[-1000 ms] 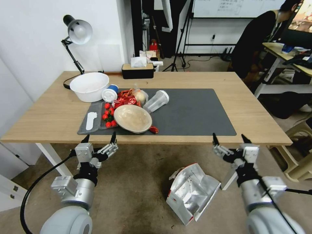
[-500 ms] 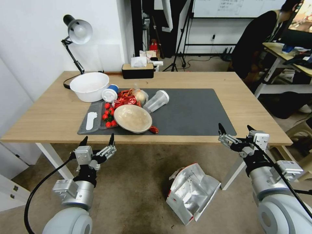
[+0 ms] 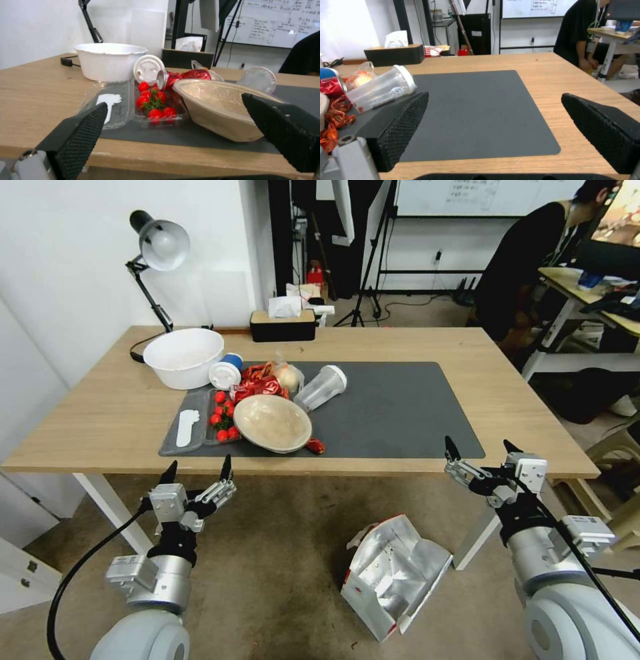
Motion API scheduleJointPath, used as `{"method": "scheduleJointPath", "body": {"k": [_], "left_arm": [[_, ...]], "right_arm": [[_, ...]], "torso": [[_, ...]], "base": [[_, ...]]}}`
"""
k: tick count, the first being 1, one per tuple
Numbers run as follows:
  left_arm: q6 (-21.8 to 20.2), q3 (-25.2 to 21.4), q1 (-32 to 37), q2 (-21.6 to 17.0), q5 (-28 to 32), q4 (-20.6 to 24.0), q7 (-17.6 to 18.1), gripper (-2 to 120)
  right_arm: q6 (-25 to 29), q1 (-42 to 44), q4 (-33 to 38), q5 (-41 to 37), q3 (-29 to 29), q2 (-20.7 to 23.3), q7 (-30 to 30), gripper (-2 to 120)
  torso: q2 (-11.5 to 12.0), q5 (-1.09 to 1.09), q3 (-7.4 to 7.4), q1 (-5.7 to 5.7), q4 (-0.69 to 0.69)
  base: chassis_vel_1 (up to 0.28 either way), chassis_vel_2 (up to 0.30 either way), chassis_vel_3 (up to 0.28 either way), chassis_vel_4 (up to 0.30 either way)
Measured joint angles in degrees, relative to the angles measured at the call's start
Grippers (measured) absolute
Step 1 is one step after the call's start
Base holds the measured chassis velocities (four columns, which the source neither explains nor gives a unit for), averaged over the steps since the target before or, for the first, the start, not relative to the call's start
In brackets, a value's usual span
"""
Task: Pick up the food delivery bag from the floor and place it on the table.
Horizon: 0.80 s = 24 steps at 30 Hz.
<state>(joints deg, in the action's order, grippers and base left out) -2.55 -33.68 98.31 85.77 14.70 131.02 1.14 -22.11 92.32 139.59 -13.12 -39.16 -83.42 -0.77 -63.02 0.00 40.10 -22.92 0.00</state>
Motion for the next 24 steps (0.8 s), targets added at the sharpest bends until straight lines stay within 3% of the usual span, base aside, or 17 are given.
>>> {"method": "scheduleJointPath", "body": {"k": [24], "left_arm": [[1.20, -0.15, 0.13, -0.41, -0.36, -0.83, -0.28, 100]], "right_arm": [[2.94, 1.08, -1.01, 0.58, 0.93, 0.09, -0.12, 100]], "torso": [[4.34, 0.00, -2.40, 1.90, 0.00]], "base": [[0.000, 0.000, 0.000, 0.000]]}}
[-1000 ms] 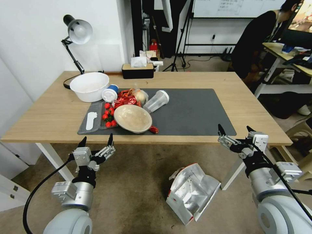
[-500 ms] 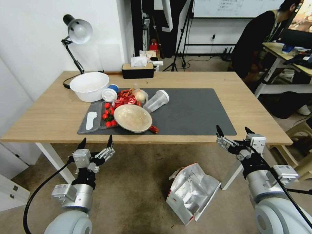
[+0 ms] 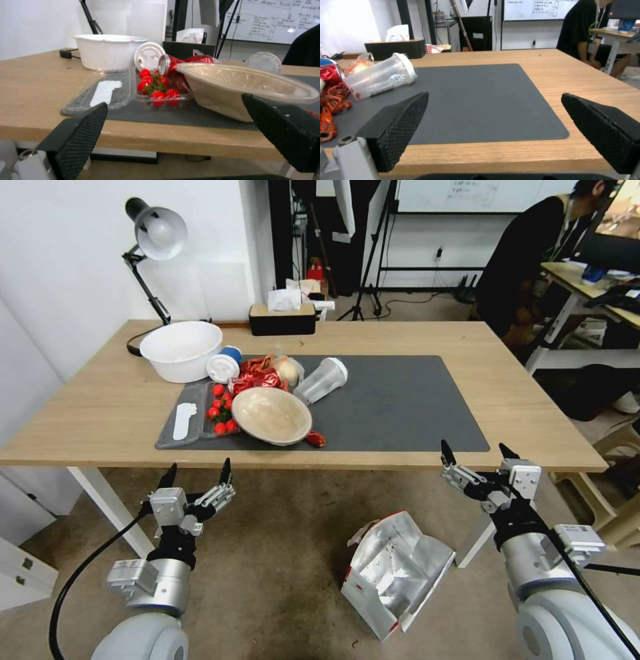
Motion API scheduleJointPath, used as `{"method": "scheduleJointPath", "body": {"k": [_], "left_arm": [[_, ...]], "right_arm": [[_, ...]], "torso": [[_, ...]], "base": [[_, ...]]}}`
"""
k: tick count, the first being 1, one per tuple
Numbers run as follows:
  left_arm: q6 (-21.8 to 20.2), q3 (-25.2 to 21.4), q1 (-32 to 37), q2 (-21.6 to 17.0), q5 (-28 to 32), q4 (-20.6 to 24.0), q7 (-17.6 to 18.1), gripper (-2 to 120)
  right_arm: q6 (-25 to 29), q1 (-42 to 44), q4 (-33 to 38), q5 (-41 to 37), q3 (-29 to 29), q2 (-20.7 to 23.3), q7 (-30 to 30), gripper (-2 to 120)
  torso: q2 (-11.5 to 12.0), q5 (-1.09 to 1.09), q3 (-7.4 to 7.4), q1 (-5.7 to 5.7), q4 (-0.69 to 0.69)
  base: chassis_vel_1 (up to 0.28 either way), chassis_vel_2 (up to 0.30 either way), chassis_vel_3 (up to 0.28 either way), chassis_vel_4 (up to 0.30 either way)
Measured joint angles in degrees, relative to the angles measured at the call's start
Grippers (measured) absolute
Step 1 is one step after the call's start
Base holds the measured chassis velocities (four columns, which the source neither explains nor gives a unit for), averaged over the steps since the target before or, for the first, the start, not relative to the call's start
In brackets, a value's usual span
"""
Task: Pick up the food delivery bag from the floor and place it on the table.
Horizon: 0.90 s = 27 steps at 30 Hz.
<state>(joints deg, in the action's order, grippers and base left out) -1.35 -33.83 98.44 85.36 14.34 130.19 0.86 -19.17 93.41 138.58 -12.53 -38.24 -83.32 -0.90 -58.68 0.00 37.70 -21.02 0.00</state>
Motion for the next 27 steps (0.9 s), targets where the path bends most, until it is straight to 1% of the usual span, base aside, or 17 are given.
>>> {"method": "scheduleJointPath", "body": {"k": [7, 9, 10, 13, 14, 17, 18, 21, 22, 24, 25, 27], "left_arm": [[0.02, -0.01, 0.02, 0.00, -0.03, -0.01, -0.04, 100], [0.03, -0.01, 0.04, 0.01, -0.05, -0.01, -0.11, 100], [0.03, -0.01, 0.04, 0.01, -0.05, -0.01, -0.11, 100], [0.04, -0.03, 0.04, 0.03, -0.11, -0.06, -0.15, 100], [0.04, -0.03, 0.04, 0.03, -0.11, -0.06, -0.15, 100], [0.05, -0.06, 0.11, 0.07, -0.19, -0.06, -0.20, 100], [0.05, -0.06, 0.11, 0.07, -0.19, -0.06, -0.20, 100], [0.22, -0.07, 0.12, 0.10, -0.28, -0.06, -0.24, 100], [0.22, -0.07, 0.12, 0.10, -0.28, -0.06, -0.24, 100], [0.29, -0.09, 0.12, 0.09, -0.40, -0.06, -0.27, 100], [0.29, -0.09, 0.12, 0.09, -0.40, -0.06, -0.27, 100], [0.30, -0.09, 0.10, 0.04, -0.42, -0.06, -0.29, 100]], "right_arm": [[0.41, 0.22, -0.13, 0.17, 0.15, 0.01, -0.01, 100], [1.69, 0.63, -0.50, 0.49, 0.49, 0.01, -0.01, 100], [1.69, 0.63, -0.50, 0.49, 0.49, 0.01, -0.01, 100], [3.39, 1.12, -0.89, 0.79, 0.74, 0.05, 0.00, 100], [3.39, 1.12, -0.89, 0.79, 0.74, 0.05, 0.00, 100], [4.32, 1.41, -1.03, 0.81, 0.78, 0.17, 0.00, 100], [4.32, 1.41, -1.03, 0.81, 0.78, 0.17, 0.00, 100], [4.58, 1.44, -1.03, 0.85, 0.99, 0.11, 0.03, 100], [4.58, 1.44, -1.03, 0.85, 0.99, 0.11, 0.03, 100], [4.73, 1.48, -1.04, 0.89, 1.06, 0.09, 0.06, 100], [4.73, 1.48, -1.04, 0.89, 1.06, 0.09, 0.06, 100], [4.74, 1.49, -1.03, 0.90, 1.06, 0.12, 0.07, 100]], "torso": [[0.39, 0.00, -0.22, 0.18, 0.00], [1.27, 0.00, -0.72, 0.57, 0.00], [1.27, 0.00, -0.72, 0.57, 0.00], [2.61, 0.00, -1.47, 1.16, 0.00], [2.61, 0.00, -1.47, 1.16, 0.00], [4.21, 0.00, -2.40, 1.86, 0.00], [4.21, 0.00, -2.40, 1.86, 0.00], [5.87, 0.00, -3.33, 2.56, 0.00], [5.87, 0.00, -3.33, 2.56, 0.00], [7.02, 0.00, -4.00, 3.06, 0.00], [7.02, 0.00, -4.00, 3.06, 0.00], [8.09, 0.00, -4.60, 3.50, 0.00]], "base": [[0.000, 0.000, 0.000, 0.000], [0.000, 0.000, 0.000, 0.000], [0.000, 0.000, 0.000, 0.000], [0.000, 0.000, 0.000, 0.000], [0.000, 0.000, 0.000, 0.000], [0.000, 0.000, 0.000, 0.000], [0.000, 0.000, 0.000, 0.000], [0.000, 0.000, 0.000, 0.000], [0.000, 0.000, 0.000, 0.000], [0.000, 0.000, 0.000, 0.000], [0.000, 0.000, 0.000, 0.000], [0.000, 0.000, 0.000, 0.000]]}}
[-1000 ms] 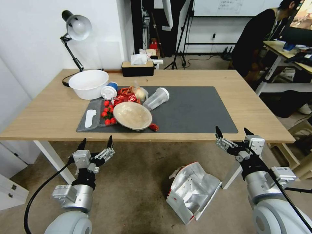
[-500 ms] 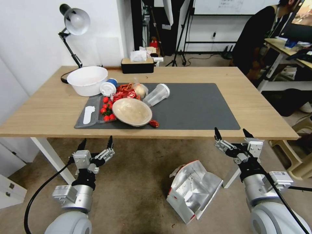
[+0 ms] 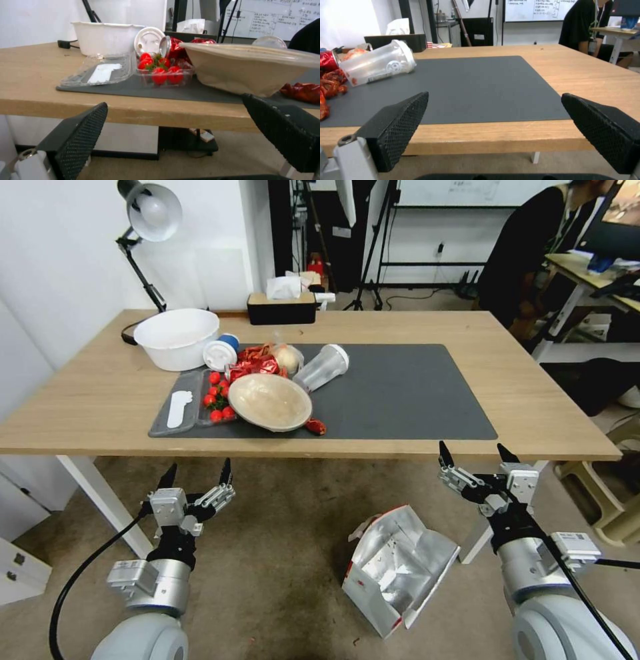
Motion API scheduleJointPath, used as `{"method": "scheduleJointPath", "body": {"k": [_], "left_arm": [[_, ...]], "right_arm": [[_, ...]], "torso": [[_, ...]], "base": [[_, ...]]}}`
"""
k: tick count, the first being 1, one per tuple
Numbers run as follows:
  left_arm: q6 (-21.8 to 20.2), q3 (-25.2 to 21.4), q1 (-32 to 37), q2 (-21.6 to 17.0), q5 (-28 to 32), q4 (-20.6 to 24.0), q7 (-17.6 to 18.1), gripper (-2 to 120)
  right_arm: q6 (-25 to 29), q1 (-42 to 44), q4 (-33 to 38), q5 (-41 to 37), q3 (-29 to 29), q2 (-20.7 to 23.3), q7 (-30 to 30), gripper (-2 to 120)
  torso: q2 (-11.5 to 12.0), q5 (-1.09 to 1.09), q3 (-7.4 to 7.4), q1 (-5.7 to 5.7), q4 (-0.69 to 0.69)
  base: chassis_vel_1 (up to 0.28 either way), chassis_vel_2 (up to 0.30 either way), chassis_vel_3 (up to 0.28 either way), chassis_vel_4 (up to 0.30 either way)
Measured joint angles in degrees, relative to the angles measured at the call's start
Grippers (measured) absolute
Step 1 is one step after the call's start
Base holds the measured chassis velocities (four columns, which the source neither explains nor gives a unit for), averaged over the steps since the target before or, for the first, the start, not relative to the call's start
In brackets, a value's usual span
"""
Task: Pick up the food delivery bag from the floor and place it on the table.
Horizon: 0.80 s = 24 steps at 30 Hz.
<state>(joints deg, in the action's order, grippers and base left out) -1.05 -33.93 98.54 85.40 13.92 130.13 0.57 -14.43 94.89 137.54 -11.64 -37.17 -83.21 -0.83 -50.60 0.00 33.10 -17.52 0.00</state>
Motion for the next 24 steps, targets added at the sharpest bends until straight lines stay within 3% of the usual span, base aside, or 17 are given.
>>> {"method": "scheduleJointPath", "body": {"k": [8, 24], "left_arm": [[0.00, -0.05, -0.41, -0.29, 0.01, -0.29, -0.08, 100], [0.00, -0.50, -0.56, -0.31, 0.25, -0.30, -0.08, 100]], "right_arm": [[-0.12, -0.36, -0.03, -0.02, 0.24, 0.00, -0.08, 100], [-0.18, -1.61, -0.69, 0.37, 1.04, -0.39, -0.07, 100]], "torso": [[3.42, 0.00, -1.96, 1.49, 0.00], [7.51, 0.00, -4.34, 3.18, 0.00]], "base": [[0.000, 0.000, 0.000, 0.000], [0.000, 0.000, 0.000, 0.000]]}}
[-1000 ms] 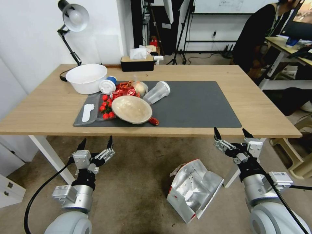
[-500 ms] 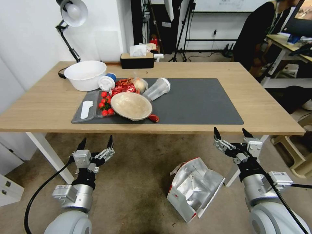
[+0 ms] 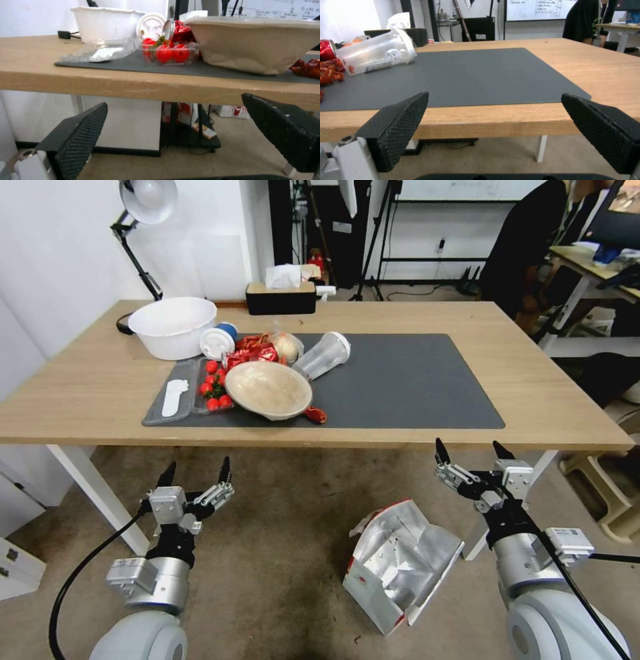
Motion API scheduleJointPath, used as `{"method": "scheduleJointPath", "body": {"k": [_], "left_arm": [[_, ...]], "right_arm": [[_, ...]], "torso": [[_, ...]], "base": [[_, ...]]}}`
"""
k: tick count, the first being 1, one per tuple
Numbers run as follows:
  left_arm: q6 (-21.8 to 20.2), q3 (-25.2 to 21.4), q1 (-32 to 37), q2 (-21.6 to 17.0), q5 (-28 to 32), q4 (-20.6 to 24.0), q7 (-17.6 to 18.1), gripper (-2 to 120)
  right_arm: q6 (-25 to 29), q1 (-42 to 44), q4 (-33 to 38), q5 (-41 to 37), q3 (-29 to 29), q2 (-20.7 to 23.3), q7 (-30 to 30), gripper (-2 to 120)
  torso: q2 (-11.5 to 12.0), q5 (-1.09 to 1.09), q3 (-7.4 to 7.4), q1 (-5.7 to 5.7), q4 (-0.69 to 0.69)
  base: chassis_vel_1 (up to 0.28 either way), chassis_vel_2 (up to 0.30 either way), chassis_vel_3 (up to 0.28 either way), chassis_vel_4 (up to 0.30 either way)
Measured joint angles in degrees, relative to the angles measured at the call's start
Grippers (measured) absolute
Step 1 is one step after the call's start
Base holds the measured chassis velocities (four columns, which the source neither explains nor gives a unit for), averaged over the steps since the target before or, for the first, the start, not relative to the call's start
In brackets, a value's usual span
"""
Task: Pick up the food delivery bag from the floor and place it on the table.
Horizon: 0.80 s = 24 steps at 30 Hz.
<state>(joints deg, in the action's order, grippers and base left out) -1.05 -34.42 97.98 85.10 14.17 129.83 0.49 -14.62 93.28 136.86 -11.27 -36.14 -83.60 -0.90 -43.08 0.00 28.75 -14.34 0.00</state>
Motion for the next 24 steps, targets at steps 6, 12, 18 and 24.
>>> {"method": "scheduleJointPath", "body": {"k": [6, 12, 18, 24], "left_arm": [[0.12, -0.05, 0.05, 0.01, 0.03, 0.03, 0.02, 100], [0.44, -0.05, 0.32, 0.03, 0.03, 0.07, 0.02, 100], [1.00, -0.08, 0.61, -0.01, 0.03, 0.12, 0.02, 100], [1.17, -0.14, 0.68, -0.05, 0.03, 0.12, 0.01, 100]], "right_arm": [[-0.01, 0.06, 0.00, 0.05, 0.04, -0.07, 0.00, 100], [0.00, 0.30, 0.12, 0.12, 0.03, -0.22, -0.02, 100], [0.06, 0.52, 0.34, 0.16, -0.11, -0.27, -0.10, 100], [0.09, 0.57, 0.43, 0.18, -0.11, -0.33, -0.11, 100]], "torso": [[1.23, 0.00, -0.73, 0.49, 0.00], [2.59, 0.00, -1.52, 1.05, 0.00], [4.01, 0.00, -2.32, 1.69, 0.00], [4.55, 0.00, -2.66, 1.90, 0.00]], "base": [[0.000, 0.000, 0.000, 0.000], [0.000, 0.000, 0.000, 0.000], [0.000, 0.000, 0.000, 0.000], [0.000, 0.000, 0.000, 0.000]]}}
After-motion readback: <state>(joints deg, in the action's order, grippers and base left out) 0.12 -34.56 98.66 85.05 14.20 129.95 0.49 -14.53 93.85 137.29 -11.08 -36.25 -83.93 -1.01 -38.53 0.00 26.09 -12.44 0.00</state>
